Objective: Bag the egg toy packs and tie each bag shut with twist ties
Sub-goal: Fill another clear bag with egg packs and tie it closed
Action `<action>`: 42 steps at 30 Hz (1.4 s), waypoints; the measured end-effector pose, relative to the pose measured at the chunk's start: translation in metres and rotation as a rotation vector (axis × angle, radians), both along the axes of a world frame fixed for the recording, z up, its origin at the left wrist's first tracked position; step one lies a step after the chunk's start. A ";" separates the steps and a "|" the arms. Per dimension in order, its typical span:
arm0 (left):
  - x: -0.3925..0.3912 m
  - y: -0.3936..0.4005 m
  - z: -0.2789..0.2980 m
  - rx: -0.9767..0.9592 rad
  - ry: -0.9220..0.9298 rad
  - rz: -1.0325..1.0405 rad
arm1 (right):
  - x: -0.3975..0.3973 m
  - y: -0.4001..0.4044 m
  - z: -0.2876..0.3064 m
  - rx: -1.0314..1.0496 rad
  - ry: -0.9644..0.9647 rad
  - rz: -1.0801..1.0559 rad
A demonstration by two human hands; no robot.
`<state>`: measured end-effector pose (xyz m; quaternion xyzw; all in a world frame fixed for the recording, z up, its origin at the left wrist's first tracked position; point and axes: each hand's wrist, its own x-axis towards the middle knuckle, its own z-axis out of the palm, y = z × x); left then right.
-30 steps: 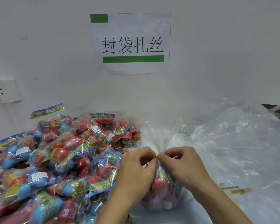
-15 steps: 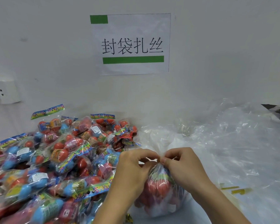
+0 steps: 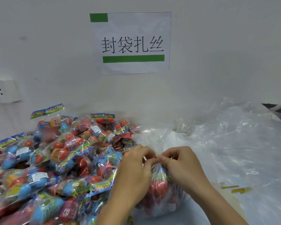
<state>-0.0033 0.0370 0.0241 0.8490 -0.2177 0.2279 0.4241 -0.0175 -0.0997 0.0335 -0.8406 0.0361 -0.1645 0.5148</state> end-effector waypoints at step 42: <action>0.010 0.011 0.001 0.015 -0.100 -0.087 | 0.001 0.005 -0.005 0.257 -0.074 -0.020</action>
